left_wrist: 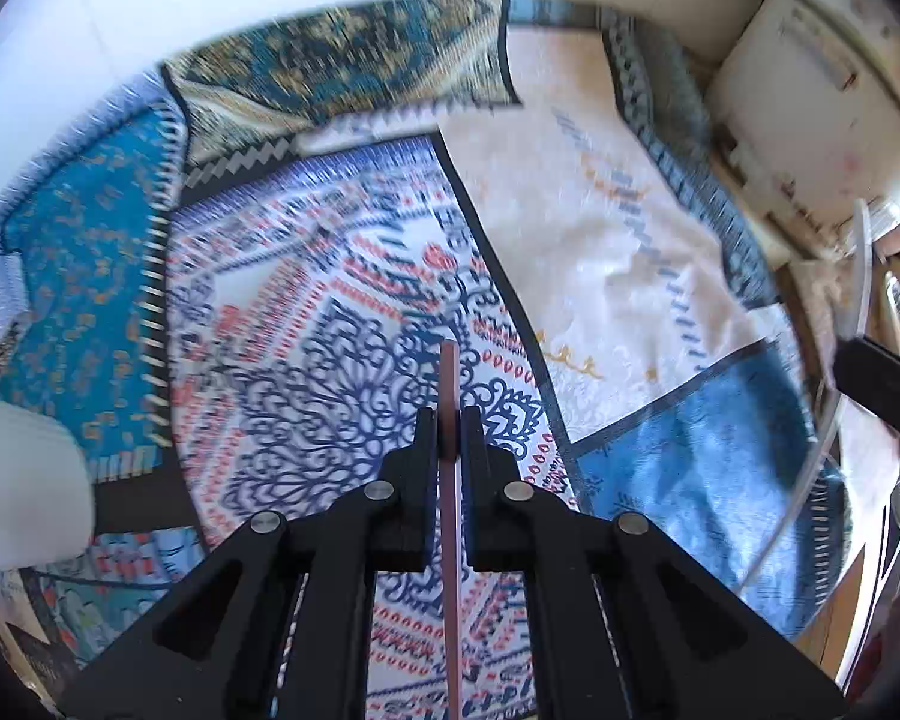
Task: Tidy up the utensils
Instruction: 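Lift and carry the brown stick and silver spoon over the cup with both tools, then lower the brown stick and silver spoon into the cup and open both tools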
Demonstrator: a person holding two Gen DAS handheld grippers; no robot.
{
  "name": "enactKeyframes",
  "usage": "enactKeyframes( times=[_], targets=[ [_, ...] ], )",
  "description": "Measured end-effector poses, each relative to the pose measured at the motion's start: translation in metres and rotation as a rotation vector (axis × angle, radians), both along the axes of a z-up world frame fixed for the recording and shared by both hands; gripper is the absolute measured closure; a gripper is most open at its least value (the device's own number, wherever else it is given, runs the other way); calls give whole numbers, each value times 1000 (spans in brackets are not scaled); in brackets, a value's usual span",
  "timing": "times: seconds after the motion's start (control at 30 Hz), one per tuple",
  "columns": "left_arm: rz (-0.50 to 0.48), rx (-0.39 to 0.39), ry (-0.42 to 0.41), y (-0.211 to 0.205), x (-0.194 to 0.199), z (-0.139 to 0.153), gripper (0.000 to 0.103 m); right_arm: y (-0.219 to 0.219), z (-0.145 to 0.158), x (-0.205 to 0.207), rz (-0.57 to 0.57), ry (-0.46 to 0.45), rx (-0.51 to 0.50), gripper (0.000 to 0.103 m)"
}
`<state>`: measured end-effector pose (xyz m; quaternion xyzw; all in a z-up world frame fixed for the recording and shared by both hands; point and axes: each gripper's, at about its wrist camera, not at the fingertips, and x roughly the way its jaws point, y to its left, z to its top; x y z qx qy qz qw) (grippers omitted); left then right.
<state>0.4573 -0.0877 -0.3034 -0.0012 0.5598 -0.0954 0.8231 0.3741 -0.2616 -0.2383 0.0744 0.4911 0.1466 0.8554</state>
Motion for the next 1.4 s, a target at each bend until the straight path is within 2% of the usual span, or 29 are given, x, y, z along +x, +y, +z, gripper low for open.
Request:
enactKeyframes(
  times=[0.13, 0.27, 0.37, 0.57, 0.7, 1.13, 1.23, 1.4],
  targets=[
    [15, -8, -83, 13, -22, 33, 98, 12, 15, -3, 13, -48, 3, 96],
    [39, 33, -185, 18, -39, 64, 98, 26, 32, -7, 30, -100, 9, 97],
    [57, 54, -251, 24, -50, 83, 98, 36, 45, -11, 41, -136, 14, 97],
    [75, 47, -362, 43, -72, 121, 98, 55, 69, -17, 62, -198, 26, 97],
    [99, 84, -444, 54, -85, 143, 98, 72, 87, -22, 77, -240, 37, 97],
    [189, 10, -595, 127, -111, 219, 98, 129, 145, -30, 142, -362, 64, 97],
    [219, 39, -638, 142, -113, 231, 98, 144, 155, -31, 162, -384, 76, 97],
    [267, 44, -670, 173, -113, 244, 98, 171, 168, -33, 202, -409, 96, 97]
  ],
)
